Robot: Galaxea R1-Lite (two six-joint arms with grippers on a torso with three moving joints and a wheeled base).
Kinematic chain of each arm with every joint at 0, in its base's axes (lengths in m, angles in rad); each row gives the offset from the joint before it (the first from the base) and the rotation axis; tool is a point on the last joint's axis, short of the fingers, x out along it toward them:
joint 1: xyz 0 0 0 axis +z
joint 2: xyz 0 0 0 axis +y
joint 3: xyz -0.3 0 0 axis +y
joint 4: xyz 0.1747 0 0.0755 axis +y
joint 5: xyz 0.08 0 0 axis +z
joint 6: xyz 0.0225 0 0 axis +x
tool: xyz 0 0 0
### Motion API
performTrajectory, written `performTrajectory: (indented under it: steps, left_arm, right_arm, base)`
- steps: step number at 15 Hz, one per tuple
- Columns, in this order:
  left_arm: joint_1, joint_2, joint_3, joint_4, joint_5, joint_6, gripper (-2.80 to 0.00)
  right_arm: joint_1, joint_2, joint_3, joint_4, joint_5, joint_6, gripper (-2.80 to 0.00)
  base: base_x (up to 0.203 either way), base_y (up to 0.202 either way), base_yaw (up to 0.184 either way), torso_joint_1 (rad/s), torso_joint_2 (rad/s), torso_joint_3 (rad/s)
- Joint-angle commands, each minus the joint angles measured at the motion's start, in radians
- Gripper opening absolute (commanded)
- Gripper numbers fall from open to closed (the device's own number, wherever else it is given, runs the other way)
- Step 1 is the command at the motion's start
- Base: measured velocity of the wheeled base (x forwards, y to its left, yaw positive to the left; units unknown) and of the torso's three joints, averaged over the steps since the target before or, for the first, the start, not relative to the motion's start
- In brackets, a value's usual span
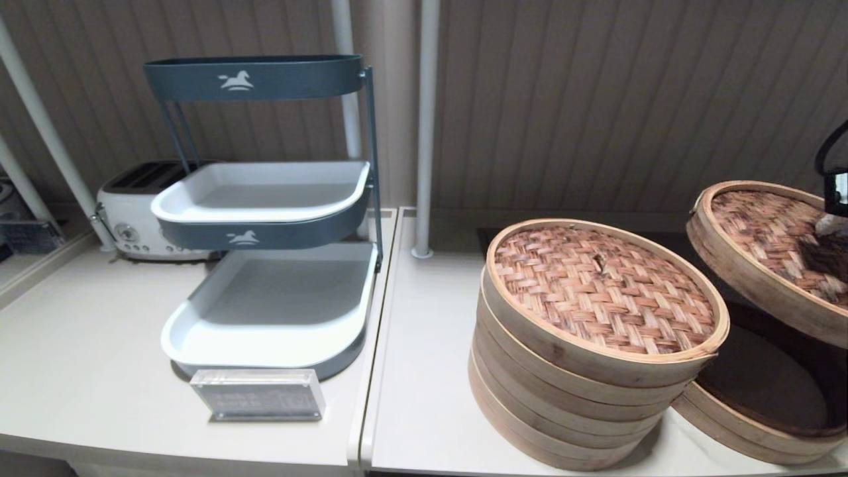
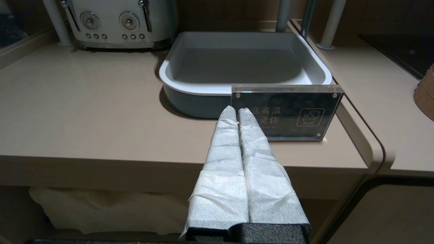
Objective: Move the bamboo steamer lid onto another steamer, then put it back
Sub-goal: Put the steamer
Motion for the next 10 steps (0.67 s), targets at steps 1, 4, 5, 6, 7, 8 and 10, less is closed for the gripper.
performTrajectory:
  steps: [1, 4, 5, 6, 7, 8, 10]
  left_arm:
    - [0.0, 0.0, 0.028, 0.0, 0.0, 0.0, -2.8]
    - [0.0, 0.0, 0.028, -0.002, 0.0, 0.0, -2.8]
    - [0.0, 0.0, 0.028, -0.002, 0.0, 0.0, -2.8]
    - [0.0, 0.0, 0.028, 0.0, 0.0, 0.0, -2.8]
    - [0.0, 0.0, 0.028, 0.0, 0.0, 0.0, -2.8]
    - [0.0, 0.0, 0.028, -0.001, 0.0, 0.0, -2.8]
    - [0.0, 0.0, 0.028, -0.001, 0.0, 0.0, -2.8]
  right_arm:
    - [0.018, -0.019, -0.002, 0.003, 0.001, 0.0, -2.8]
    - [0.061, -0.042, -0.002, 0.003, 0.003, 0.002, -2.8]
    - [0.074, -0.045, -0.002, 0.002, 0.003, 0.002, -2.8]
    - [0.086, -0.051, -0.002, -0.001, 0.005, 0.002, -2.8]
    - [0.104, -0.053, -0.002, -0.001, 0.004, 0.003, -2.8]
    - [0.12, -0.057, -0.003, -0.004, 0.004, 0.003, -2.8]
    - [0.139, -0.058, -0.003, -0.019, 0.003, 0.004, -2.8]
  base:
    - [0.0, 0.0, 0.0, 0.0, 0.0, 0.0]
    - [0.0, 0.0, 0.0, 0.0, 0.0, 0.0]
    - [0.0, 0.0, 0.0, 0.0, 0.0, 0.0]
    - [0.0, 0.0, 0.0, 0.0, 0.0, 0.0]
    - [0.0, 0.0, 0.0, 0.0, 0.0, 0.0]
    - [0.0, 0.0, 0.0, 0.0, 0.0, 0.0]
    - [0.0, 0.0, 0.0, 0.0, 0.0, 0.0]
